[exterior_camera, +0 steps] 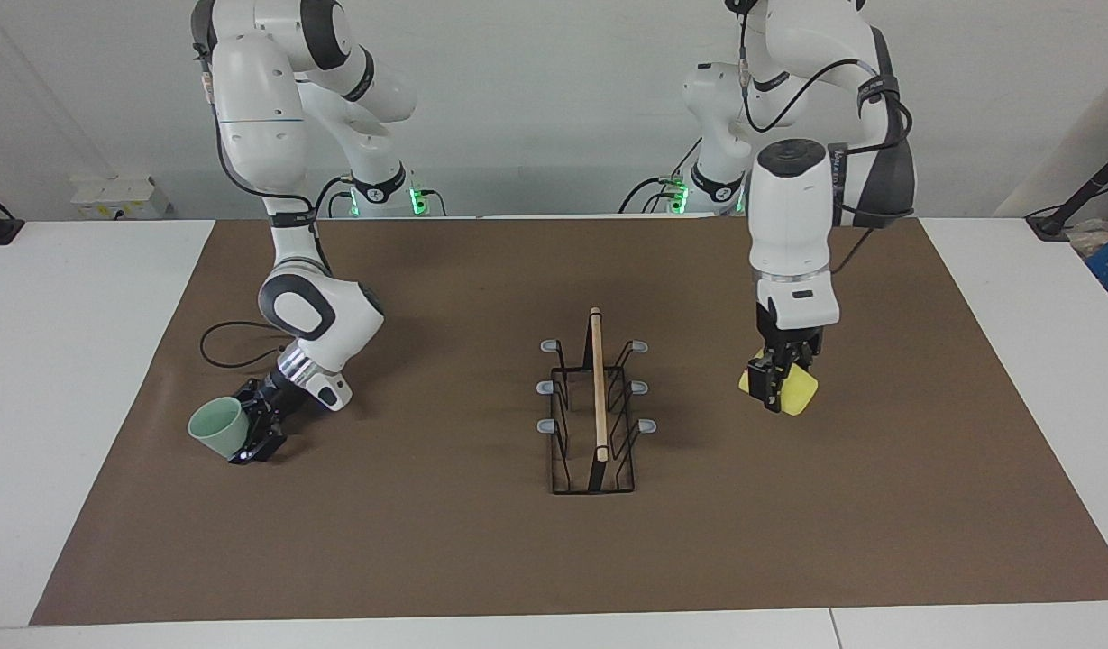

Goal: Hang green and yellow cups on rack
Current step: 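Lift the yellow cup with the left gripper and carry it toward the rack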

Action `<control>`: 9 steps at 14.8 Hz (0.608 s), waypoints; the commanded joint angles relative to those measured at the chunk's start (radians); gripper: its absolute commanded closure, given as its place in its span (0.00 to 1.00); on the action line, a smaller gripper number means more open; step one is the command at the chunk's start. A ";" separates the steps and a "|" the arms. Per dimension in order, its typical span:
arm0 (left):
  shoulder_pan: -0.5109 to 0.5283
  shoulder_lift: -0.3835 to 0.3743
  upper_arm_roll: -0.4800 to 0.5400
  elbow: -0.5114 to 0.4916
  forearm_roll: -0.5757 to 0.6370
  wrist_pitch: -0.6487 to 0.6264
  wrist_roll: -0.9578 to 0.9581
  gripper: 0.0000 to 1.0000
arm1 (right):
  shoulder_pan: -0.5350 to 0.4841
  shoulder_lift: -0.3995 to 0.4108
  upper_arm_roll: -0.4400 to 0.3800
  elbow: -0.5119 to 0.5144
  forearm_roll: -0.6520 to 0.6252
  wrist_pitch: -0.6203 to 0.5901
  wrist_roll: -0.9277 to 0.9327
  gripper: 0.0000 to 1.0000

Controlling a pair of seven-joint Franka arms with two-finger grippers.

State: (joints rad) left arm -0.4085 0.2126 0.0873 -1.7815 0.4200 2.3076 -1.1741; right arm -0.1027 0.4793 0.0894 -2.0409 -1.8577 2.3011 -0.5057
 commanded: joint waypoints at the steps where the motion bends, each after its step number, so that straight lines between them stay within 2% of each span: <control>1: -0.074 -0.056 0.019 -0.077 0.117 0.009 -0.099 1.00 | 0.008 -0.039 0.004 -0.005 0.061 0.038 -0.005 1.00; 4: -0.156 -0.096 0.019 -0.156 0.229 0.022 -0.183 1.00 | -0.003 -0.094 0.004 -0.015 0.142 0.142 -0.008 1.00; 7: -0.231 -0.122 0.017 -0.205 0.284 0.033 -0.272 1.00 | -0.031 -0.129 0.004 -0.013 0.294 0.222 -0.086 1.00; 9: -0.262 -0.130 0.015 -0.225 0.309 0.045 -0.283 1.00 | -0.025 -0.168 0.004 -0.015 0.350 0.228 -0.114 1.00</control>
State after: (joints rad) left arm -0.6375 0.1305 0.0848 -1.9403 0.6884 2.3197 -1.4308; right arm -0.1167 0.3595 0.0894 -2.0370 -1.5622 2.5036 -0.5761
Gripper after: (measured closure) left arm 0.322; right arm 0.348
